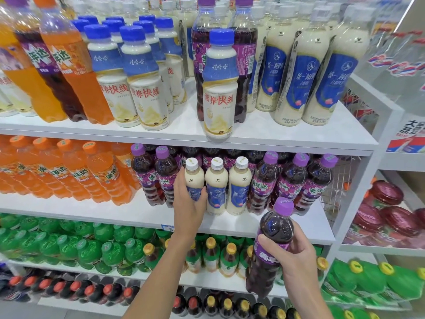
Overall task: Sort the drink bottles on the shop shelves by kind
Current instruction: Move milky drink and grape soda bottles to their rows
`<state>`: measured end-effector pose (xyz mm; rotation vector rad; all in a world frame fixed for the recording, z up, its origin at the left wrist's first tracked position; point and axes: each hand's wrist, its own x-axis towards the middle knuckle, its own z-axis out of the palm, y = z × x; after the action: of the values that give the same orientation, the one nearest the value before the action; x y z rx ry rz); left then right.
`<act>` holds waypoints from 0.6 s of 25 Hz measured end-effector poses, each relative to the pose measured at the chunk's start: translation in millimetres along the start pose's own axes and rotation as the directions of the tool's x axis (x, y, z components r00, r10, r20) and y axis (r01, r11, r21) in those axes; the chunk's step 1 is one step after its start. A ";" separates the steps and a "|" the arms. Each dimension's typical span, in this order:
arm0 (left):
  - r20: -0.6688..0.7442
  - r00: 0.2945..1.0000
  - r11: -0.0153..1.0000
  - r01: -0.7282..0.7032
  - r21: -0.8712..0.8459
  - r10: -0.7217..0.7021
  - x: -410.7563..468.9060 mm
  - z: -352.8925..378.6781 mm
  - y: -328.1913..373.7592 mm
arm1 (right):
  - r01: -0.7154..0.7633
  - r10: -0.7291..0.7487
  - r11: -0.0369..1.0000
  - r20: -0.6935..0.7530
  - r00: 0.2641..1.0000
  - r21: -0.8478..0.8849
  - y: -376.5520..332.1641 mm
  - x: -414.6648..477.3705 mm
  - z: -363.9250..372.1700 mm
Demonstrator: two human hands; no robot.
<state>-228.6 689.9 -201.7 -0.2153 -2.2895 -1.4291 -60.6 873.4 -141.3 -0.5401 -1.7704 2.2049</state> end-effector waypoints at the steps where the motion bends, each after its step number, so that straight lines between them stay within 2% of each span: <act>1: -0.007 1.000 0.999 0.008 -0.034 -0.008 -1.0 -2.9 2.0 | 0.002 -0.002 1.000 -0.001 1.000 0.003 0.6 0.4 -0.4; 4: -0.050 0.998 0.992 0.042 -0.115 -0.048 -6.9 -9.5 8.2 | 0.003 -0.003 1.000 0.001 1.000 0.006 1.3 2.0 -1.6; 7: -0.065 0.982 0.966 0.164 -0.202 -0.180 -14.3 -16.5 24.4 | 0.009 -0.009 1.000 0.048 0.999 0.007 -0.9 8.4 1.0; 15: 0.006 0.984 0.890 0.166 -0.425 -0.180 -33.7 -41.1 73.4 | 0.073 -0.089 0.995 0.246 0.965 0.071 -19.3 29.9 17.8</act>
<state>-161.4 690.2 -141.0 -0.1144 -1.9819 -2.0019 -95.8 874.8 -122.8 -0.1793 -1.7978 2.3457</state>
